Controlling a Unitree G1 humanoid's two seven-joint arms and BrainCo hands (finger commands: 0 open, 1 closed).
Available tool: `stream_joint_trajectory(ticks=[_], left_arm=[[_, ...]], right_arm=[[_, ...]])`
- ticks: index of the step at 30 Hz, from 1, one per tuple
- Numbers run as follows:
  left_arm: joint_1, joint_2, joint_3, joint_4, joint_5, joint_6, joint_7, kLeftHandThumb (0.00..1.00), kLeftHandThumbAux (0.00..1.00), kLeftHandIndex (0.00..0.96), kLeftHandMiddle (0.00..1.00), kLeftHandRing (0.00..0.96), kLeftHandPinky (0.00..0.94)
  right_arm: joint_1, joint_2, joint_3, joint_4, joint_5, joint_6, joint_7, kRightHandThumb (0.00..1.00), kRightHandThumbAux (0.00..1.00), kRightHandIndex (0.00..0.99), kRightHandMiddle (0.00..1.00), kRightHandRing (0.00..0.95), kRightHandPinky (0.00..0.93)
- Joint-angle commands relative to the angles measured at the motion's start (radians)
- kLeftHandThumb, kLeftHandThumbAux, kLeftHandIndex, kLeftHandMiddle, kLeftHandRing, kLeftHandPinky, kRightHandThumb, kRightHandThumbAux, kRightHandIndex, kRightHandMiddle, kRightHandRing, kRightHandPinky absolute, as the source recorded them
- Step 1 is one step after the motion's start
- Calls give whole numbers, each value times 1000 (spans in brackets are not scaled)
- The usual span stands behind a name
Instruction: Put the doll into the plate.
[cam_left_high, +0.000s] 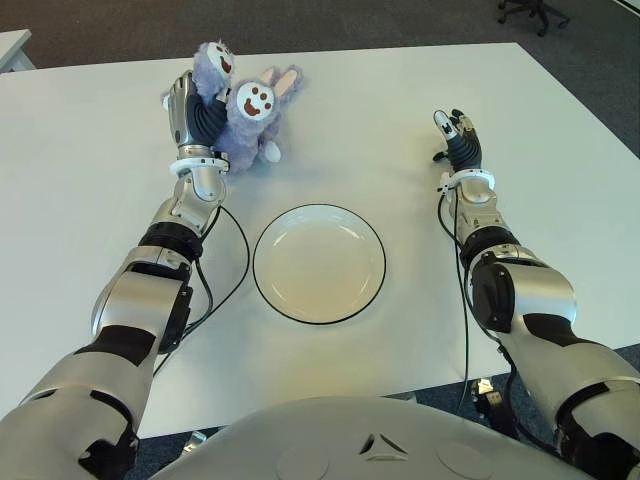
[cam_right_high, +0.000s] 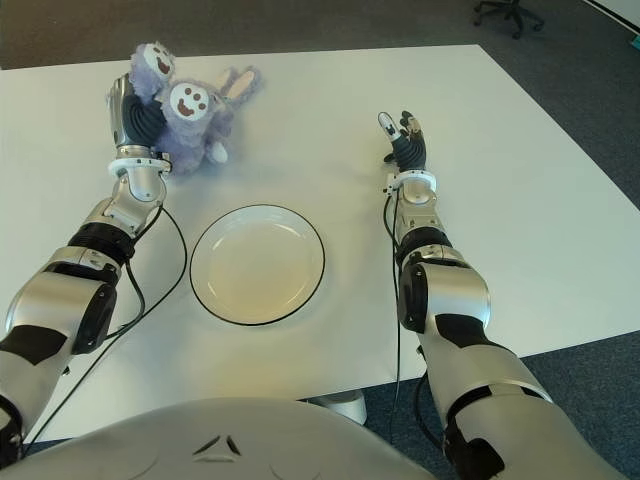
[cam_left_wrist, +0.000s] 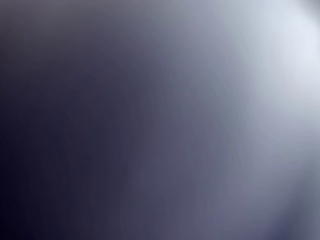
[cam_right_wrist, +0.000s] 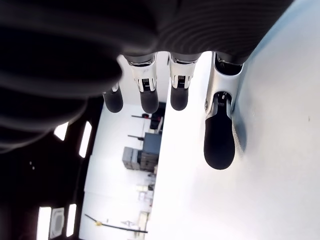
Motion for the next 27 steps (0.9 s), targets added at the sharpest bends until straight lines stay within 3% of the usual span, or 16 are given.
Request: stream_joint_trajectory(ticks=[1, 3, 5, 13, 27], left_arm=[[-2, -13, 4, 23, -13, 9, 6, 748, 642, 805, 876, 891, 892], [-3, -16, 7, 26, -16, 7, 16, 769, 644, 809, 877, 892, 891], [-5, -18, 10, 30, -18, 5, 26, 854, 630, 825, 879, 898, 888], [-10, -30, 29, 35, -55, 26, 5, 944, 612, 834, 872, 892, 881], [-12, -41, 53, 26, -102, 37, -22, 976, 605, 832, 870, 887, 881]], right_arm=[[68, 21, -1, 51, 10, 82, 15, 0, 392, 0, 0, 0, 0], [68, 21, -1, 51, 11, 81, 16, 0, 393, 0, 0, 0, 0], [68, 20, -2, 51, 12, 80, 19, 0, 396, 0, 0, 0, 0], [69, 18, -6, 51, 13, 78, 23, 0, 394, 0, 0, 0, 0], [68, 15, -11, 52, 15, 81, 27, 0, 394, 0, 0, 0, 0]])
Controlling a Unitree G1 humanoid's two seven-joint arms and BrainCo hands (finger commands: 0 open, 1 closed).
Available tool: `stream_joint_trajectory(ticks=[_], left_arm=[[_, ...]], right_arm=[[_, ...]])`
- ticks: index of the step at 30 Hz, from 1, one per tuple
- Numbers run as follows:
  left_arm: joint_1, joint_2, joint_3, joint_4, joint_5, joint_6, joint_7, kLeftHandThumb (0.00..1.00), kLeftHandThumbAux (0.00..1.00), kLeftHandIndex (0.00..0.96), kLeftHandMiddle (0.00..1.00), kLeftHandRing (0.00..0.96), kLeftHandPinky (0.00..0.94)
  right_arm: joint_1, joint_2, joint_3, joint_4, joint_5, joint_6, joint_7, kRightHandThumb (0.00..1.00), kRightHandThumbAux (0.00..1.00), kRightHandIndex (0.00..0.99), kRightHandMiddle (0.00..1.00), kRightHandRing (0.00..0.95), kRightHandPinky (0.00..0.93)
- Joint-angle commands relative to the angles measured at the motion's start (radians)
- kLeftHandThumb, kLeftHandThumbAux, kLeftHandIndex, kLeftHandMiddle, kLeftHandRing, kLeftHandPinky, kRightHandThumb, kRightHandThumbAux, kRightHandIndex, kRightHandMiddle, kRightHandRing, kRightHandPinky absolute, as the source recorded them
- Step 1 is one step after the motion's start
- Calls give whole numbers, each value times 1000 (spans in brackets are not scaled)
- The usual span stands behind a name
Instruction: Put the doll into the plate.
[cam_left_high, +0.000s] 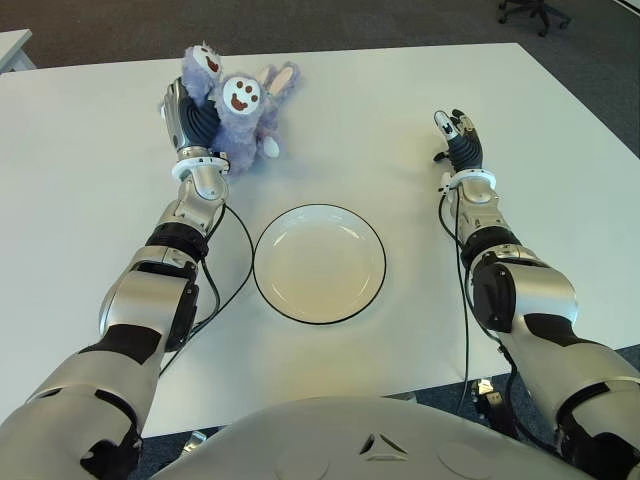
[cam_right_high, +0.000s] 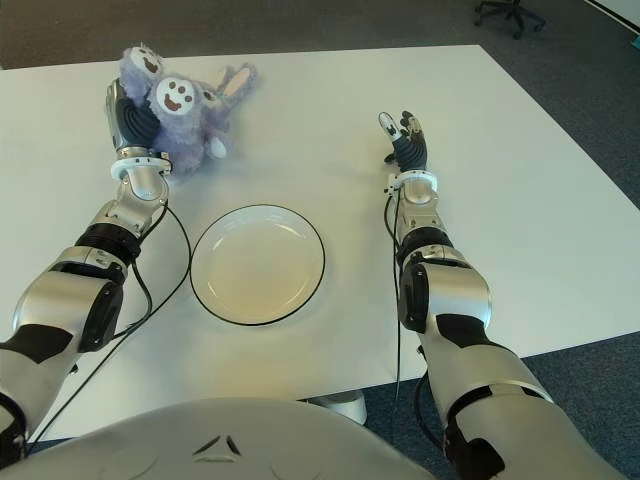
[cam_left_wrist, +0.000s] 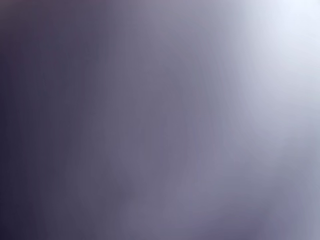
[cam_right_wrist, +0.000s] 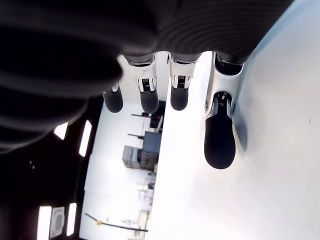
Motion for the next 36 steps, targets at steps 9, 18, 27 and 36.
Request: stream_joint_trajectory(ticks=[9, 18, 27, 36], left_arm=[[-8, 6, 1, 3, -3, 6, -6, 972, 613, 831, 871, 888, 879], [-11, 20, 11, -15, -21, -1, -44, 981, 613, 839, 876, 891, 886], [-26, 47, 30, -30, -38, -9, -76, 922, 611, 838, 868, 884, 877], [-49, 85, 40, -54, -29, -5, -81, 732, 684, 445, 800, 854, 843]], right_arm=[[69, 21, -6, 52, 12, 81, 15, 0, 400, 0, 0, 0, 0], [69, 23, -5, 52, 12, 80, 14, 0, 403, 0, 0, 0, 0], [68, 25, -5, 53, 12, 79, 15, 0, 402, 0, 0, 0, 0], [66, 25, -4, 53, 10, 83, 14, 0, 407, 0, 0, 0, 0]])
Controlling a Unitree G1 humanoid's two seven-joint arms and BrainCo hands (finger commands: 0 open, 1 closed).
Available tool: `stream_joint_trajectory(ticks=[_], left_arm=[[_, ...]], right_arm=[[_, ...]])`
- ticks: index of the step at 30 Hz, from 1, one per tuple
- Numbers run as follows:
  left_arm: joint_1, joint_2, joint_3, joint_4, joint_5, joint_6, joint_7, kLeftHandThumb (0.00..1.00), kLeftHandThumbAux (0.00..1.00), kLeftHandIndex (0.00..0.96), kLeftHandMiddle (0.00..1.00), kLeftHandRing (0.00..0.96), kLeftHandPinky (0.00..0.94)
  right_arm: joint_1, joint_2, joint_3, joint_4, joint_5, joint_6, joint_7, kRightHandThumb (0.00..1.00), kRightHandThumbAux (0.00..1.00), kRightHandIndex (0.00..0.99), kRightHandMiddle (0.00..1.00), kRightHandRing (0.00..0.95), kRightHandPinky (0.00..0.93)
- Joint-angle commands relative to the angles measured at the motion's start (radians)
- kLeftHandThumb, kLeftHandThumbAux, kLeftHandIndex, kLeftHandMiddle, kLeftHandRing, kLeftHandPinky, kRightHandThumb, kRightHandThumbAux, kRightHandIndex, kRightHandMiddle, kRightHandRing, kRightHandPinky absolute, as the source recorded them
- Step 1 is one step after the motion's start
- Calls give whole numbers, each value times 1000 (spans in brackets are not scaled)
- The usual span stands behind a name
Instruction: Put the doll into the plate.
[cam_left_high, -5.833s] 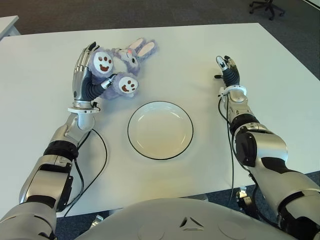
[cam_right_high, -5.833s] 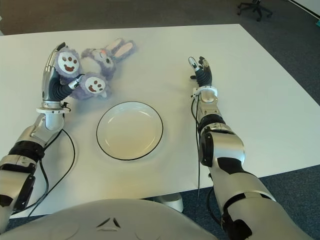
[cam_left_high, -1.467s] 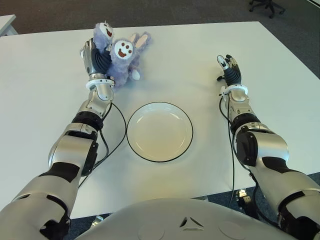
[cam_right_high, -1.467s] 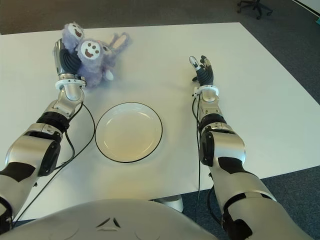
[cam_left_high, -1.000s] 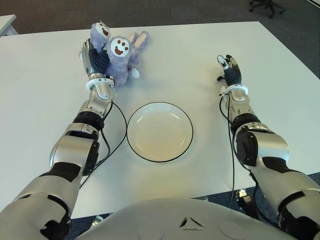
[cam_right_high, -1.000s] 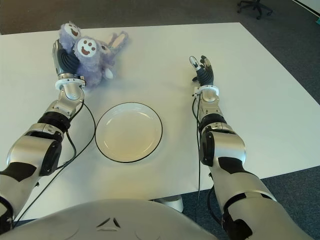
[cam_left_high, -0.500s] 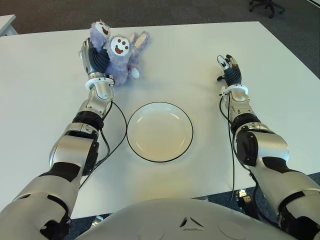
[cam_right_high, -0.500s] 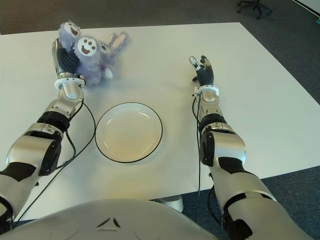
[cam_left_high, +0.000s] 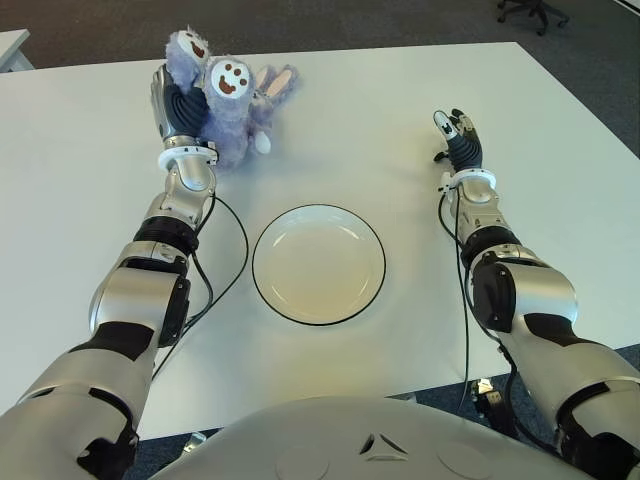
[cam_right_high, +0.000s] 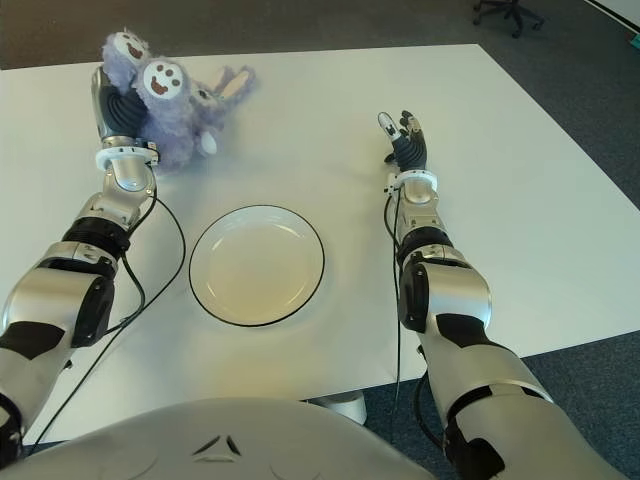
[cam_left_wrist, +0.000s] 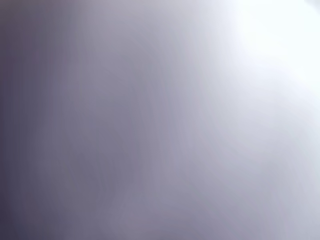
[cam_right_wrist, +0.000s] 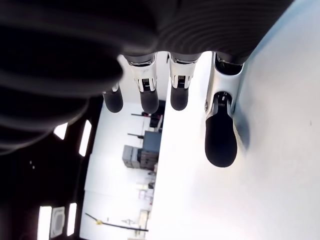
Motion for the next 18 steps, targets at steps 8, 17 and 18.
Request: stream_joint_trajectory(ticks=[8, 17, 18], left_arm=[[-42, 45, 18, -85, -2, 71, -31, 727, 684, 442, 774, 838, 849], [-59, 52, 37, -146, -15, 155, -52, 736, 682, 447, 795, 842, 857], [-62, 54, 41, -153, -19, 159, -59, 736, 682, 448, 796, 841, 858]], right_arm=[[66, 24, -1, 55, 9, 86, 8, 0, 406, 0, 0, 0, 0], [63, 24, 1, 55, 6, 88, 8, 0, 403, 0, 0, 0, 0], [63, 24, 1, 56, 6, 88, 9, 0, 403, 0, 0, 0, 0]])
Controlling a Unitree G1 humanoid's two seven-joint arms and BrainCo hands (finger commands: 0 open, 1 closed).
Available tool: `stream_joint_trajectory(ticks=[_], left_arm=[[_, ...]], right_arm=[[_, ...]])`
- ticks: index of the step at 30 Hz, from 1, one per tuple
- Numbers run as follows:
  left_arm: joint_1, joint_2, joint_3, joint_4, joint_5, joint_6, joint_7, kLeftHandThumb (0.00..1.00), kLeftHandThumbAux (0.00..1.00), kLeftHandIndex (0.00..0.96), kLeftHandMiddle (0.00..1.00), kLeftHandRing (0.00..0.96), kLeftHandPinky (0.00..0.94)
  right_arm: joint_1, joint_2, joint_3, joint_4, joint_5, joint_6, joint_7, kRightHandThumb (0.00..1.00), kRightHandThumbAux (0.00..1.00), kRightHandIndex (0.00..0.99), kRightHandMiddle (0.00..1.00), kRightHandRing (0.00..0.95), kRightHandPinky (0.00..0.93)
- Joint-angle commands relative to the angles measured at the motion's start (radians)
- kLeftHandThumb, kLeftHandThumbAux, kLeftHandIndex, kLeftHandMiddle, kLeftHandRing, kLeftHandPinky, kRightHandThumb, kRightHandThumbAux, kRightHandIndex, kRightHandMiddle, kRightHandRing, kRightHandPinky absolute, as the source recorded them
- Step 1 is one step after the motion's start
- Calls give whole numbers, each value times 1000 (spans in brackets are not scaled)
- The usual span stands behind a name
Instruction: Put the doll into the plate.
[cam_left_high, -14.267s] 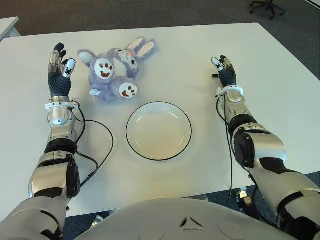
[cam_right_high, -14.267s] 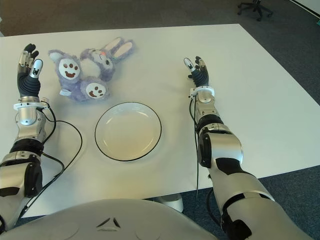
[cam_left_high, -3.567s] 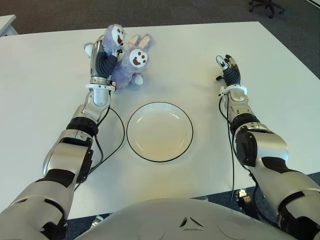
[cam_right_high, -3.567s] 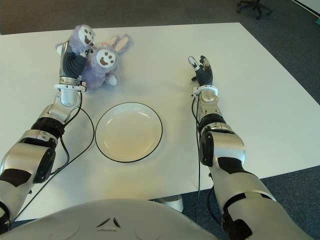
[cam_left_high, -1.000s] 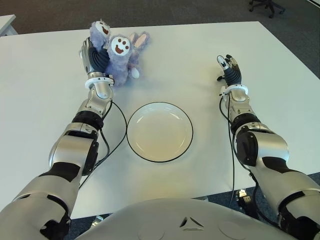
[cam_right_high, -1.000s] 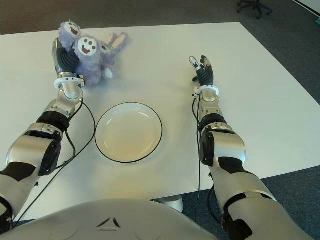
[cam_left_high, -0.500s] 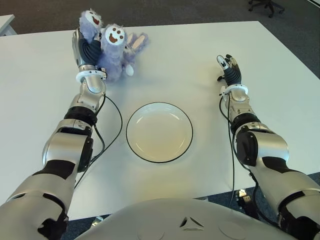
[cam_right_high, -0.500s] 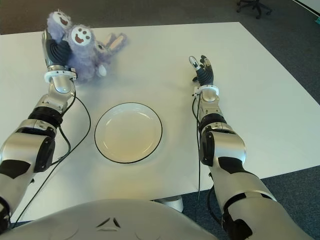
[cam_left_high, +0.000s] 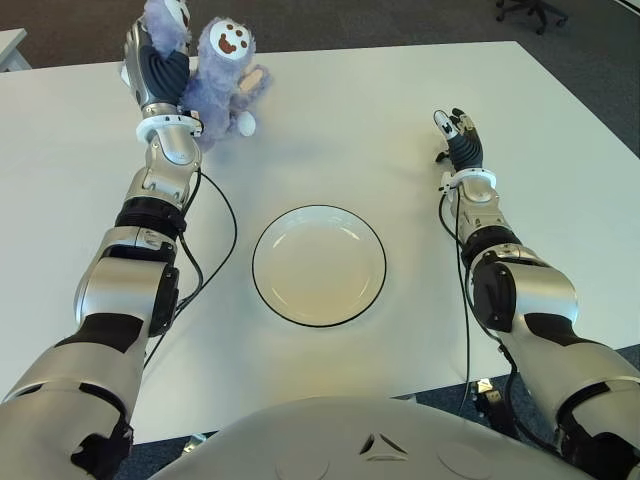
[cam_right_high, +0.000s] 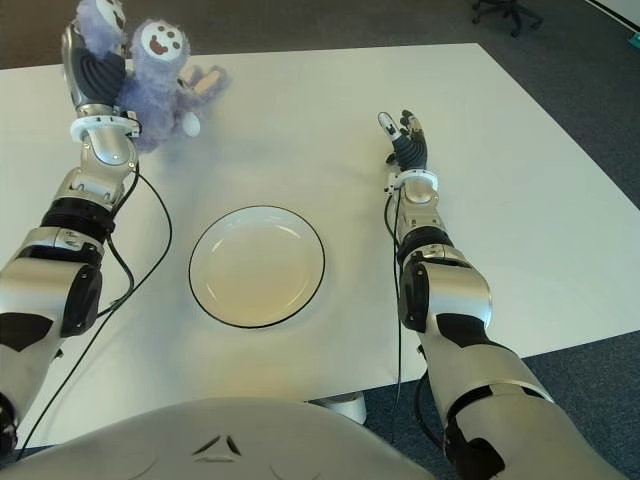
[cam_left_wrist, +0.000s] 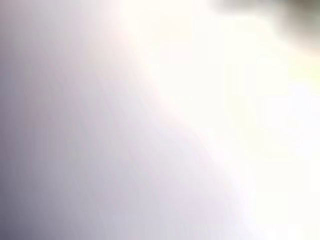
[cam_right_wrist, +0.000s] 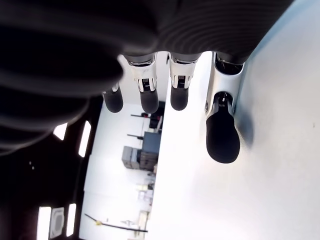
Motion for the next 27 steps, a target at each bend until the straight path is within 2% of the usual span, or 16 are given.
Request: stream_joint_trajectory(ticks=[1, 27], left_arm=[[-18, 14, 22, -28, -18, 28, -34, 738, 683, 447, 804, 842, 860], [-80, -4, 44, -65, -39, 53, -68, 749, 692, 444, 848, 860, 854]], right_arm=[[65, 25, 0, 55, 7, 87, 9, 0, 402, 0, 0, 0, 0], [59, 24, 3, 55, 5, 92, 2, 0, 400, 0, 0, 0, 0]])
